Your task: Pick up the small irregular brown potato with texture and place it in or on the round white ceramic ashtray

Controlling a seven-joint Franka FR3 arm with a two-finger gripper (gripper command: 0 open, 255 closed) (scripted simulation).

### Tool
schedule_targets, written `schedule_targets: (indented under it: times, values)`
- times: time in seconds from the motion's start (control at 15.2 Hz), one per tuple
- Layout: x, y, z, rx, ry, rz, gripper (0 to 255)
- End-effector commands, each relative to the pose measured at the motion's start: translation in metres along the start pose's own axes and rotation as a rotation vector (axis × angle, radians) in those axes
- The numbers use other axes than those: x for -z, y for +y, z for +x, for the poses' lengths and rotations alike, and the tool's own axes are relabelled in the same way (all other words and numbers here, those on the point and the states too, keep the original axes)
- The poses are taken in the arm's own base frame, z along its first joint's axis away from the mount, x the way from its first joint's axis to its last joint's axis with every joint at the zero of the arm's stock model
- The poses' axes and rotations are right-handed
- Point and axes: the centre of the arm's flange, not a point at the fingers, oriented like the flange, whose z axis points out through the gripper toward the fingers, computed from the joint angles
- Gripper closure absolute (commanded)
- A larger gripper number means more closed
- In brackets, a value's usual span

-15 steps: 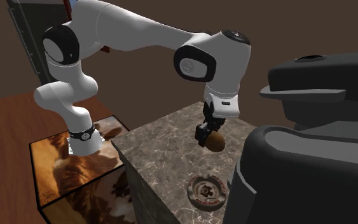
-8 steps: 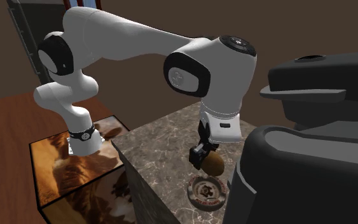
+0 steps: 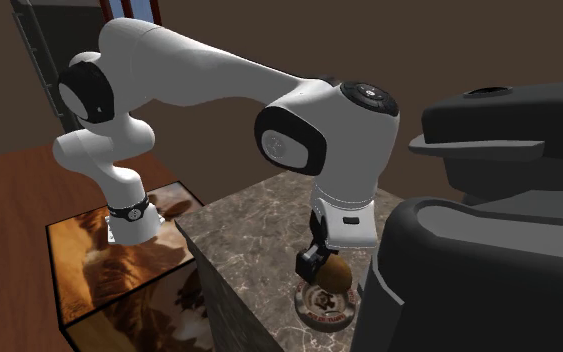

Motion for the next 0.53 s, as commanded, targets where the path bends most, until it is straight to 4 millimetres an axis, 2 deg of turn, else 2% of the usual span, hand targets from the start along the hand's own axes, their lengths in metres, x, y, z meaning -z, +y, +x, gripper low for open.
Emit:
schedule_targets:
  times: [0.0,0.26,0.46]
  values:
    - [-0.018,0.001,0.003,0.0,-0.012,0.0,255]
    - [-0.04,0.002,0.007,0.0,-0.012,0.0,255]
    - [-0.04,0.002,0.007,0.0,-0.012,0.0,255]
